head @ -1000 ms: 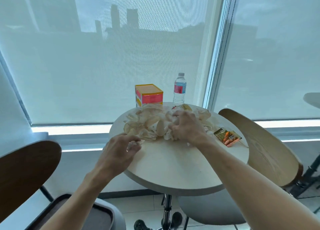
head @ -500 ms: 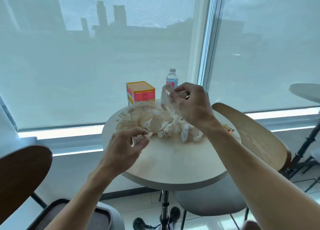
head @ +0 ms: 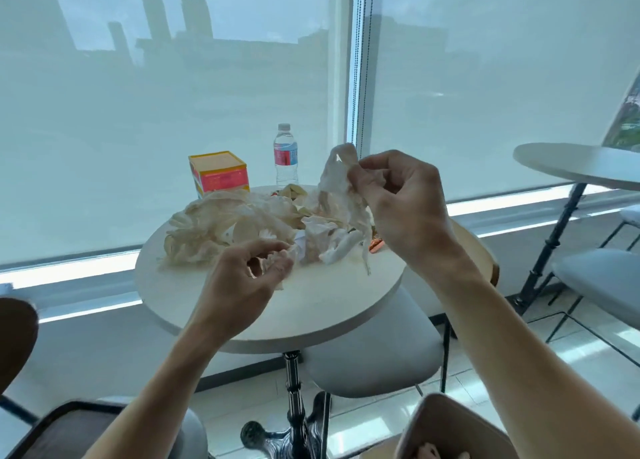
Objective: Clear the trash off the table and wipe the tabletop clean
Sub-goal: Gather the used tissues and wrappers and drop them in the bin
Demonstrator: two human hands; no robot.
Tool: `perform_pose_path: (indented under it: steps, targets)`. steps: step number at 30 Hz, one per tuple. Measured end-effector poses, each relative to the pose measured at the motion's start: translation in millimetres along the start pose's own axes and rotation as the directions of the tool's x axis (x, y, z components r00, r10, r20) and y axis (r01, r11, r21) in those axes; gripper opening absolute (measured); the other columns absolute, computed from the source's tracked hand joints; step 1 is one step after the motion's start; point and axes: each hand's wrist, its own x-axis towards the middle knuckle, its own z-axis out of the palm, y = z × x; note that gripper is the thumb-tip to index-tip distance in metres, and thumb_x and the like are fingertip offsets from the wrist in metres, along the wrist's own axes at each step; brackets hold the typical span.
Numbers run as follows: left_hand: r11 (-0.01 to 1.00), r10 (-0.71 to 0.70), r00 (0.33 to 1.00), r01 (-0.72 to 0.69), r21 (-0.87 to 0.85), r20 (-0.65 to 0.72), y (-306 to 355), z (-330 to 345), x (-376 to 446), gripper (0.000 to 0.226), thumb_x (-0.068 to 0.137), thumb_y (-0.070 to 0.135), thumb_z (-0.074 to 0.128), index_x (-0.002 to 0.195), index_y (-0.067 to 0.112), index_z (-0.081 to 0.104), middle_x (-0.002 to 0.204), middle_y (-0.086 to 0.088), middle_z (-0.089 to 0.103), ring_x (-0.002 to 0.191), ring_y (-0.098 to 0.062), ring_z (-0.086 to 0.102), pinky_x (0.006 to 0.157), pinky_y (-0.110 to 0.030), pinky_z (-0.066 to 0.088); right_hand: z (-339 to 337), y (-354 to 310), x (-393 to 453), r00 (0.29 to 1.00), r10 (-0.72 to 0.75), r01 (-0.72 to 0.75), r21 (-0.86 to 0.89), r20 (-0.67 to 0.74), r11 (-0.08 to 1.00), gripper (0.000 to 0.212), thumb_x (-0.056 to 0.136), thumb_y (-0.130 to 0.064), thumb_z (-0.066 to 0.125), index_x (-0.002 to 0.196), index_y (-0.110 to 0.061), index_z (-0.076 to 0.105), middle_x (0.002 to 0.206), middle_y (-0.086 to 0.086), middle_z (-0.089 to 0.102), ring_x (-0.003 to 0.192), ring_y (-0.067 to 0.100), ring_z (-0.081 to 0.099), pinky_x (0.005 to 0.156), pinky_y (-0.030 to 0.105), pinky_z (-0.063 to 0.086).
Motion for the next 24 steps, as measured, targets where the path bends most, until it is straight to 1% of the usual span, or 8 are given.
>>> perform_pose_path:
  steps: [2,4,8,12,14,17,20,24]
  targets:
    - [1.000,0.005,1.000,-0.005,-0.007,0.014,8.5,10.7,-4.1,0.013,0.084,0.035,0.072,0.097,0.032,0.075,0.065,0.009,0.063,0.060,-0.016,0.050,0.059,-0.032,0.046,-18.5,4.4,-8.7,1.000,0.017,-0.017,0.002,0.008,1.000,0.013,0.089,-0.032,0.071,0.083,-0.021,0.071,0.075,0.009,0.071,0.073,0.030,0.067,0.068,0.042,0.056]
    - [1.000,0.010,0.999,-0.009,-0.028,0.036,18.0,22.0,-8.9,0.014,0.084,0.035,0.072,0.097,0.032,0.074,0.075,0.002,0.069,0.068,-0.025,0.058,0.062,-0.036,0.051,-36.2,10.9,-19.1,0.999,0.034,-0.034,-0.009,0.022,0.999,0.015,0.090,-0.034,0.070,0.084,-0.020,0.071,0.079,0.015,0.071,0.077,0.034,0.066,0.066,0.039,0.055]
    - [0.998,0.029,0.997,-0.024,-0.064,0.078,41.0,49.1,-20.2,0.019,0.082,0.035,0.072,0.100,0.030,0.074,0.081,0.003,0.070,0.071,-0.029,0.058,0.062,-0.036,0.052,-69.6,29.4,-42.6,0.995,0.101,-0.101,-0.020,0.012,0.995,0.014,0.088,-0.035,0.071,0.081,-0.022,0.071,0.078,0.014,0.070,0.062,0.017,0.063,0.058,0.025,0.052]
    - [0.992,0.036,0.988,-0.018,-0.124,0.149,61.3,75.8,-33.5,0.019,0.079,0.038,0.071,0.098,0.035,0.072,0.083,0.010,0.072,0.069,-0.023,0.061,0.058,-0.031,0.052,-98.8,56.1,-67.5,0.982,0.188,-0.187,-0.045,0.015,0.981,0.023,0.083,-0.047,0.070,0.081,-0.024,0.071,0.072,0.011,0.068,0.061,0.025,0.060,0.061,0.038,0.055]
    - [0.990,0.031,0.986,-0.008,-0.144,0.163,70.5,89.3,-40.6,0.015,0.082,0.030,0.073,0.096,0.035,0.072,0.085,0.009,0.072,0.068,-0.023,0.060,0.060,-0.027,0.052,-113.5,70.8,-79.3,0.970,0.241,-0.240,-0.052,0.021,0.969,0.024,0.082,-0.049,0.070,0.084,-0.025,0.071,0.070,0.004,0.069,0.062,0.018,0.063,0.065,0.042,0.058]
    - [0.988,0.032,0.979,0.000,-0.158,0.203,82.8,108.7,-50.9,0.016,0.083,0.021,0.073,0.096,0.031,0.071,0.086,0.009,0.073,0.071,-0.020,0.065,0.065,-0.028,0.058,-133.0,91.1,-98.3,0.946,0.322,-0.319,-0.066,0.036,0.945,0.034,0.077,-0.057,0.066,0.087,-0.025,0.071,0.066,-0.004,0.067,0.064,0.009,0.063,0.066,0.034,0.058]
    - [0.987,0.030,0.971,0.009,-0.158,0.239,91.4,125.4,-60.7,0.021,0.080,0.032,0.072,0.099,0.026,0.072,0.085,0.007,0.073,0.075,-0.021,0.069,0.068,-0.043,0.059,-147.3,112.1,-119.4,0.922,0.383,-0.378,-0.090,0.056,0.922,0.027,0.083,-0.051,0.067,0.086,-0.024,0.071,0.057,-0.015,0.059,0.056,0.000,0.055,0.057,0.020,0.048]
    - [0.988,0.017,0.968,0.023,-0.155,0.251,101.8,145.2,-72.3,0.027,0.076,0.040,0.069,0.099,0.025,0.073,0.084,0.007,0.073,0.074,-0.020,0.068,0.068,-0.045,0.059,-160.6,140.4,-148.5,0.881,0.467,-0.456,-0.117,0.084,0.882,0.028,0.087,-0.048,0.067,0.085,-0.020,0.070,0.055,-0.014,0.053,0.051,-0.001,0.049,0.051,0.013,0.041]
